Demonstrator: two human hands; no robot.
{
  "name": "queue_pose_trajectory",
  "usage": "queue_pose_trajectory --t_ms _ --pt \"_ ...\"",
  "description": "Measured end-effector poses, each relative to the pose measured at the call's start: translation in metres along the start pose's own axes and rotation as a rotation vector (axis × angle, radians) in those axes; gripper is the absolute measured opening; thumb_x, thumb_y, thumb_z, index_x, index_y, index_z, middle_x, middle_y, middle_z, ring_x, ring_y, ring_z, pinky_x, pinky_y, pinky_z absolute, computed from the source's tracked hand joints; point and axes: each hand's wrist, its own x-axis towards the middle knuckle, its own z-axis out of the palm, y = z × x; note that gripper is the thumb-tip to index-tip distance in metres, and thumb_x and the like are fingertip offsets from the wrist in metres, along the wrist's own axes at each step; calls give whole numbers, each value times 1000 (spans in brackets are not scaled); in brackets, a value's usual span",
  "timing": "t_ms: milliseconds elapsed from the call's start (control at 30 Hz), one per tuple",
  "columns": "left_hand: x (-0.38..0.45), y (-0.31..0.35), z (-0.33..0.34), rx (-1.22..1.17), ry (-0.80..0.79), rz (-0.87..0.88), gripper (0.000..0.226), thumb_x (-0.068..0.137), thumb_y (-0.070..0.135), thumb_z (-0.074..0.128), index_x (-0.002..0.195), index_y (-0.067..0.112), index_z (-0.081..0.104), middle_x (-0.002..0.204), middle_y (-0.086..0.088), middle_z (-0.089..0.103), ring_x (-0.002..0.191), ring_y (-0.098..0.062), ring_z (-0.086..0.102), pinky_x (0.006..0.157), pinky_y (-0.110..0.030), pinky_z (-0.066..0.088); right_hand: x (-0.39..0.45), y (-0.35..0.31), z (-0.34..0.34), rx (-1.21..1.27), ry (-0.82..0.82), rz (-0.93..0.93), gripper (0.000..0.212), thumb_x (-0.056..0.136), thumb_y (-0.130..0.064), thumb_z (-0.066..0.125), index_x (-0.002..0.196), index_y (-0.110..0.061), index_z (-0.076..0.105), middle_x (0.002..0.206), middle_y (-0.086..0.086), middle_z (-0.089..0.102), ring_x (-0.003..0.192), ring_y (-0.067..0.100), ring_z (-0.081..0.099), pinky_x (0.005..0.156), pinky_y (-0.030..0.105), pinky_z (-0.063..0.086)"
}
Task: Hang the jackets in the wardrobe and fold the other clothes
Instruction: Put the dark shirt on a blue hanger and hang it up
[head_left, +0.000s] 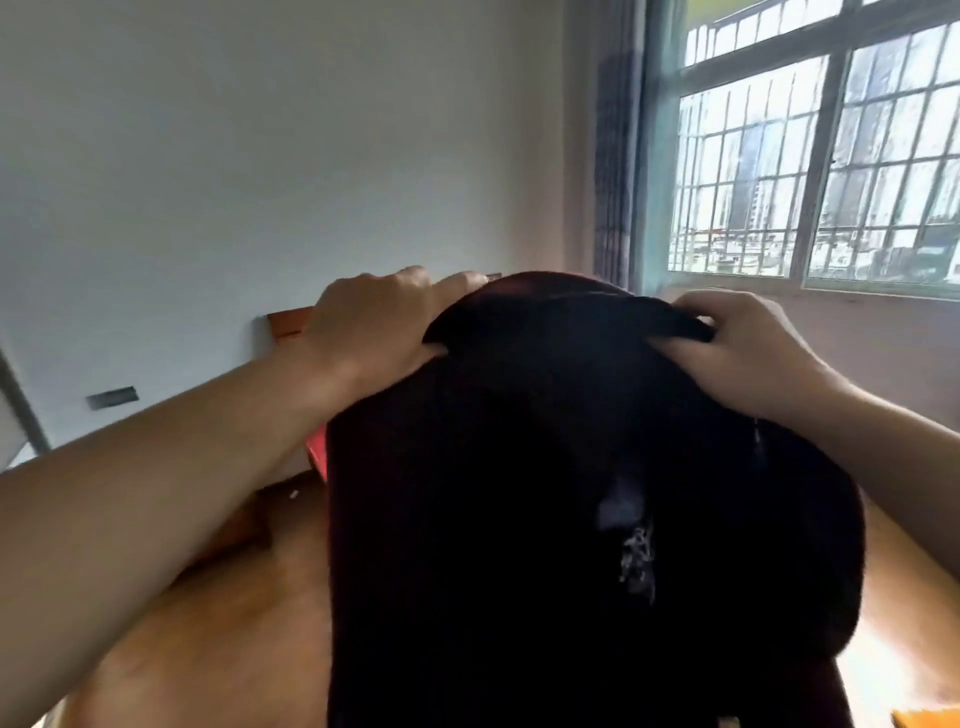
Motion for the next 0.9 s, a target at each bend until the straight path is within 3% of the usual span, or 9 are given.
queue_pose_trajectory --t_ms 100,200,300,400,467,600,767,833,900 --pt "-23 -50 -10 93 -4 -87 51 89 47 60 135 40 41 96 -2 65 80 -32 64 60 -31 35 11 -59 37 219 -66 49 20 85 -37 63 86 -18 67 76 5 70 70 24 67 65 40 56" --pt "-51 -85 -16 72 13 -174 78 79 59 64 142 43 22 92 3 55 65 -27 56 56 -29 34 20 -115 68 409 -71 73 25 83 -42 63 90 -19 68 85 18 70 78 40 68 70 56 57" --pt "-84 -102 -6 -30 -2 -213 98 67 70 65 144 52 8 93 5 54 62 -22 52 55 -28 33 35 -159 96 519 -81 60 24 82 -42 63 92 -21 69 90 17 70 82 38 68 70 59 55" --pt "-110 -134 10 5 -66 -217 69 74 53 68 132 50 30 93 4 67 78 -27 65 61 -33 41 58 -185 127 546 -146 35 15 81 -37 66 86 -24 71 81 7 72 74 25 70 70 47 59" --pt "-119 -167 8 113 -95 -244 40 74 46 64 111 44 49 81 4 66 75 -27 64 55 -28 32 73 -193 153 570 -213 50 14 78 -34 67 80 -22 72 73 4 72 69 24 70 68 42 58" --pt "-128 -229 7 250 -177 -340 20 69 45 66 81 34 55 68 11 52 69 -22 59 50 -24 21 105 -199 223 731 -335 103 18 73 -32 65 71 -15 72 61 4 65 58 20 61 60 38 49" --pt "-115 -288 29 -339 -87 -829 12 67 19 73 70 17 62 59 10 59 56 -12 57 50 -22 40 150 -198 323 943 -394 124 20 78 -29 60 66 -16 72 54 -6 63 46 5 57 45 15 42" --pt "-100 -308 42 -593 -68 -966 8 72 5 70 78 5 66 64 -1 62 58 -15 59 57 -25 45 162 -194 370 980 -462 153 24 77 -29 58 66 -10 67 56 -4 60 50 8 55 43 15 39" --pt "-84 -327 56 -707 -52 -1023 12 69 -4 67 79 2 68 66 -7 61 58 -17 59 57 -27 47 163 -193 422 986 -555 154 25 73 -34 57 74 -11 65 66 -3 63 61 11 56 55 22 42"
